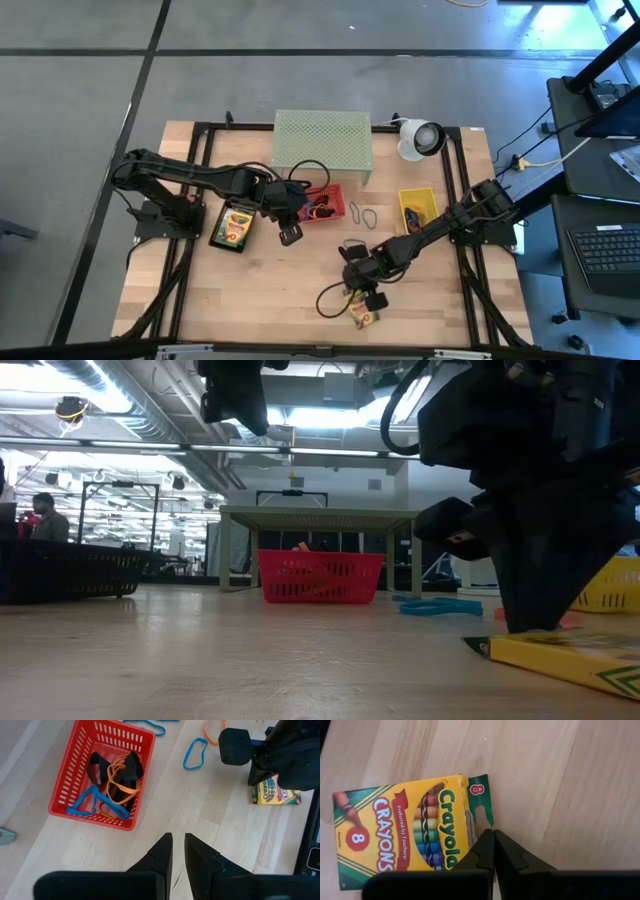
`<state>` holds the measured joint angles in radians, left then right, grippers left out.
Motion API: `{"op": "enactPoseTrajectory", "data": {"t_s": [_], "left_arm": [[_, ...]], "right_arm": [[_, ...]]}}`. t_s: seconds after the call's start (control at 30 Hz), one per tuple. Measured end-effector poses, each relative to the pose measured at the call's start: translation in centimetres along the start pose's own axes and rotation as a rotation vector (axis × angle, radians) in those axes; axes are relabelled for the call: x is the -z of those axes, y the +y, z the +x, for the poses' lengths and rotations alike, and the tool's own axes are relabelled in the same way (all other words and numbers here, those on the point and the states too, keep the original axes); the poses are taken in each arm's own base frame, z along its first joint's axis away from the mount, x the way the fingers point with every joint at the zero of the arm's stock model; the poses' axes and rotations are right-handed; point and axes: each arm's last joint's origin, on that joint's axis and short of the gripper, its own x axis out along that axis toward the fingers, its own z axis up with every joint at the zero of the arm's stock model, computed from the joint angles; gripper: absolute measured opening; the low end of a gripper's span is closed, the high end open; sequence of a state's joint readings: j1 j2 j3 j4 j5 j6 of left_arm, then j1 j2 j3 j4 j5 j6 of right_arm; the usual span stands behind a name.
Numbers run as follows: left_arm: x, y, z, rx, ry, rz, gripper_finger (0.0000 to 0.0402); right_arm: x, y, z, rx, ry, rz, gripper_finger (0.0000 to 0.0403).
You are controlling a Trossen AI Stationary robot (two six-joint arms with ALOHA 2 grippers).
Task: Pick & Place Office Desk Supplies
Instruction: Put the yellow crayon box into the black bin
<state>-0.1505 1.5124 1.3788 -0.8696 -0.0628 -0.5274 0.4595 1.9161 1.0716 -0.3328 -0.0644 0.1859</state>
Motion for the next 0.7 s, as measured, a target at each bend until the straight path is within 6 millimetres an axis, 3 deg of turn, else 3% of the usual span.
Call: {"op": "enactPoseTrajectory", "data": {"t_s": [0.23,0.7], "left_arm": [[0.0,0.0,0.0,0.009,0.005,-0.008,0.0043],[-0.6,-0.3,0.0,0.058,-0.043,-0.042,0.0042]], "right_arm": [[0.0,-0.2,-1.5,0.065,-0.023,0.09,0.0001],[-0.3,0.1,-9.2,0.076,-0.159,0.252,0.0]]}}
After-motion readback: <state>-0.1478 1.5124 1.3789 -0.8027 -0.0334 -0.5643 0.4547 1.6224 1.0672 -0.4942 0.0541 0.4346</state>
